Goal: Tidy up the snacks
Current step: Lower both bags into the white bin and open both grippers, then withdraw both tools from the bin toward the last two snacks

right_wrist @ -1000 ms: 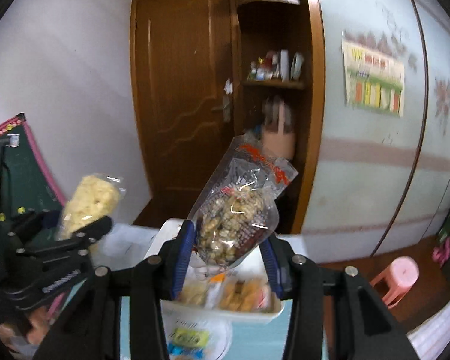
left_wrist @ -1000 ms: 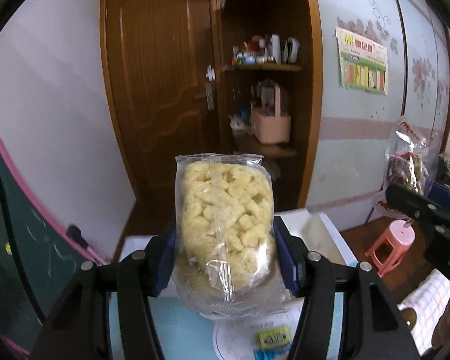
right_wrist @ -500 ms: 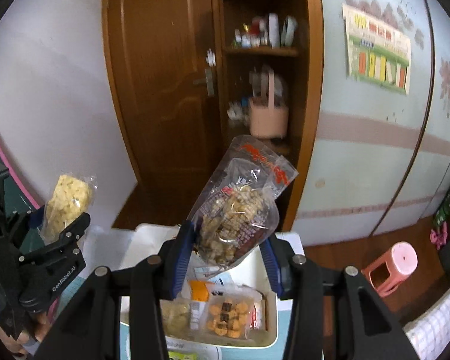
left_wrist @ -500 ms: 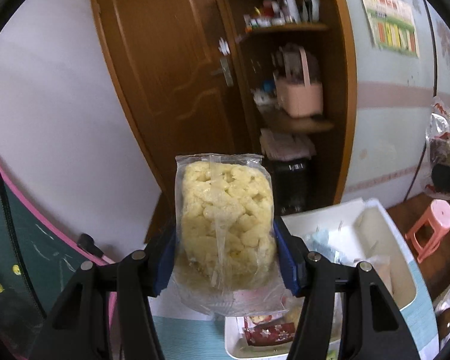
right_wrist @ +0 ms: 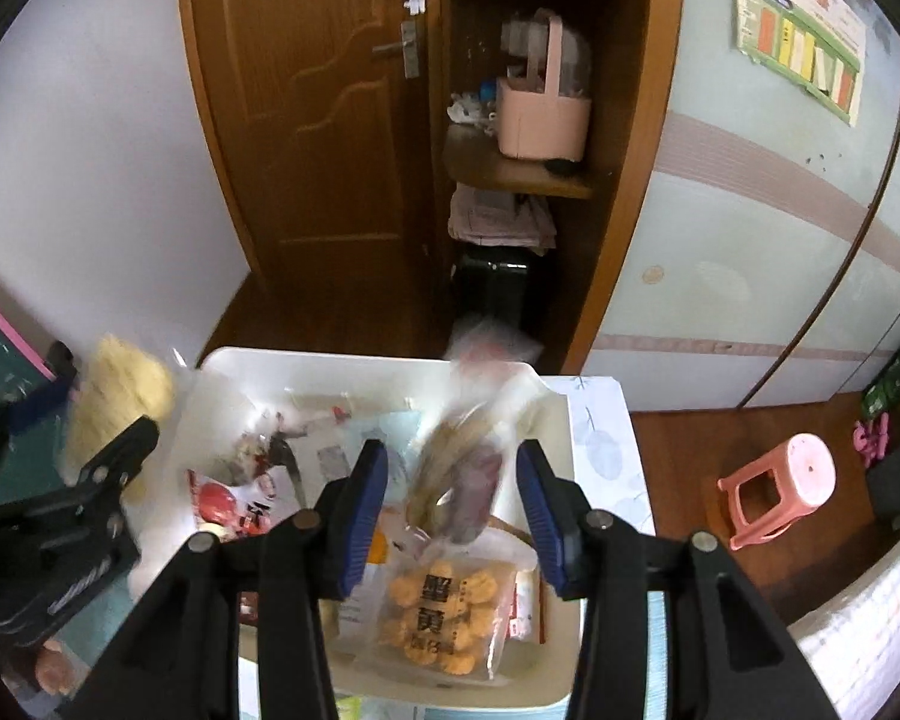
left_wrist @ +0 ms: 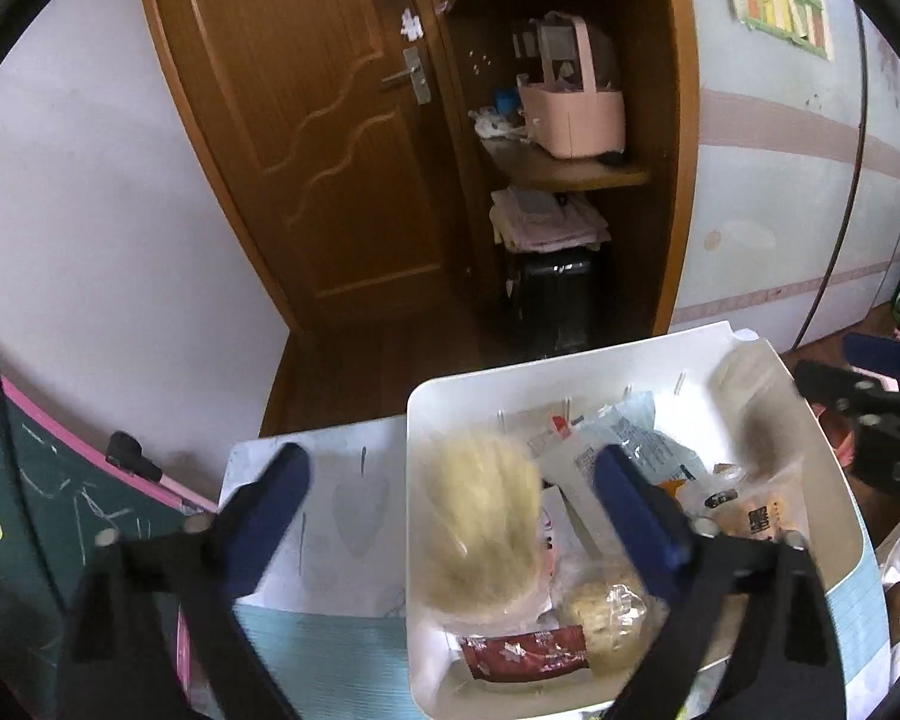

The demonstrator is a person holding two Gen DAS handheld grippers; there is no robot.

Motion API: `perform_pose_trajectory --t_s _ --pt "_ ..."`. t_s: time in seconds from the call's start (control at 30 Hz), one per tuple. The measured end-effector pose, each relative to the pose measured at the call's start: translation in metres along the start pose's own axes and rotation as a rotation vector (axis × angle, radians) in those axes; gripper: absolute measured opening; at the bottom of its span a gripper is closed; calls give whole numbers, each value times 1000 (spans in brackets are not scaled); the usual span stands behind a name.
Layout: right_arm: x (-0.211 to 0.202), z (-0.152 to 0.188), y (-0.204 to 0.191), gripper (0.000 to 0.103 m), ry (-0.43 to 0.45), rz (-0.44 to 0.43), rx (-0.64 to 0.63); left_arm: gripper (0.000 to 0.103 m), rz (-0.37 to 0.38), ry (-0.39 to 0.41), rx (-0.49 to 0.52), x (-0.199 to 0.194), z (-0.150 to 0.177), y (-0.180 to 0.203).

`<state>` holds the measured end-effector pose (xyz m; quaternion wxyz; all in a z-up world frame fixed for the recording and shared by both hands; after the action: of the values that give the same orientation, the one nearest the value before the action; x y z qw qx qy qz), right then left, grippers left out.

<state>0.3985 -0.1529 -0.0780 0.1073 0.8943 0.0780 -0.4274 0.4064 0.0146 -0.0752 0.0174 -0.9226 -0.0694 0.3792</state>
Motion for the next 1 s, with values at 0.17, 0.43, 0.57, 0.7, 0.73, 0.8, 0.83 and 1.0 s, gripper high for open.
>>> perform_pose_trajectory --t_s 0.17,0.43,0.57,0.7,0.73,0.8,0.83,1.0 --pt "3 6 -1 54 -13 -19 12 97 17 0 9 -5 8 0" --pt "-10 19 10 57 -8 -49 89 97 38 4 -14 -28 19 -6" --pt "-25 30 8 57 -2 -63 99 97 63 7 -39 -48 26 -12" --pt "-51 45 -2 58 30 -76 89 97 69 13 -30 -74 41 -17" --pt "-60 49 -6 58 44 -84 84 97 72 13 -30 -80 45 -18" --pt "-74 56 -12 58 62 -96 74 97 87 11 -33 -91 51 -21" --pt "-81 61 -15 58 73 -101 67 97 91 10 -34 -97 54 -23" --pt "-115 81 -32 63 126 -113 48 97 79 47 -37 -131 73 -35"
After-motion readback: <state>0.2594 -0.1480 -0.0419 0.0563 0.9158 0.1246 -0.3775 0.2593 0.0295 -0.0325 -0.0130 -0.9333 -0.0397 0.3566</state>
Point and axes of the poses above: each gripper's, at about its wrist camera, not at the fingertips, and x roughly the way its jaws point, y to its right, z to its underside, the point moved 5 cm from there along x, roughly the way its jaws point, and after that the axes turned 9 degrees about -x, right-handed, at the moved point
